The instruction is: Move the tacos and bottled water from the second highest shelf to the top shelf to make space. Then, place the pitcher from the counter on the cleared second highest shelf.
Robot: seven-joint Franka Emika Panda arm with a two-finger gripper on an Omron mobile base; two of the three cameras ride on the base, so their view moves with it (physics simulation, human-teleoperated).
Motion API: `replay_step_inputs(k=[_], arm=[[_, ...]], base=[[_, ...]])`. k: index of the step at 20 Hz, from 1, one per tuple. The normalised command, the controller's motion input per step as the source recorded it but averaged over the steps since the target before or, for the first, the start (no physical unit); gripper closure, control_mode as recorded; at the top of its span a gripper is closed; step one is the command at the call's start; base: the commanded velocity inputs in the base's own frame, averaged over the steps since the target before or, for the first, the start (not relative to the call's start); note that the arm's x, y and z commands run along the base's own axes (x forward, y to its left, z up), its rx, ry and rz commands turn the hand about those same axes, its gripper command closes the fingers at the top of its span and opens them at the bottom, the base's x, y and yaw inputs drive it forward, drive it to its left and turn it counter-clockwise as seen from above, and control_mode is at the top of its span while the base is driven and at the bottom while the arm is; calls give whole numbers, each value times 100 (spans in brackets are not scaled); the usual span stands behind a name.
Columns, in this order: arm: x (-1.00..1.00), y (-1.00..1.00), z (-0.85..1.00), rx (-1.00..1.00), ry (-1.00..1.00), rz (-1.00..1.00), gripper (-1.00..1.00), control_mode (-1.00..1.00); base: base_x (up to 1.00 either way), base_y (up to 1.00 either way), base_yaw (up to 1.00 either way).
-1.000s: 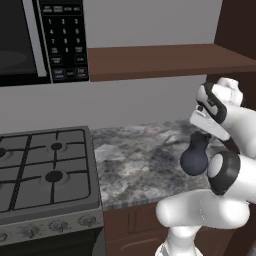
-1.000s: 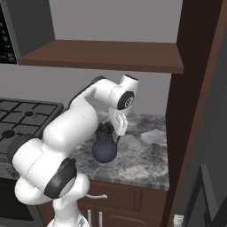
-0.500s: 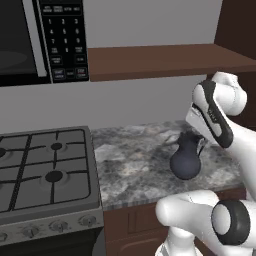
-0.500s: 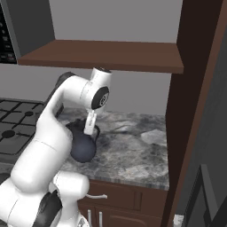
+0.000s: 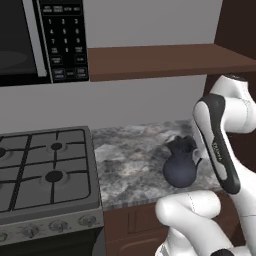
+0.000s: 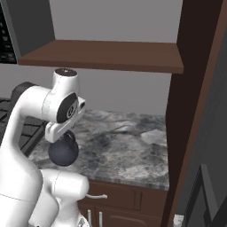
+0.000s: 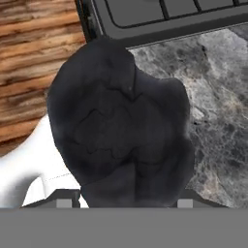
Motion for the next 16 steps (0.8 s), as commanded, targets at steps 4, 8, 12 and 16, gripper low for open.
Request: replay_step_inputs(k=[4,8,12,16], arm=[[-46,36,51,0,-12,-55,100,-100],[-26,22,42,0,-22,-59,100,-100],[-6,9,38,0,-24,-59,100,-100],[-6,0,26,4,-28,-47,100,-100]], base=[[0,0,0],[0,0,0],[0,0,0],[0,0,0]])
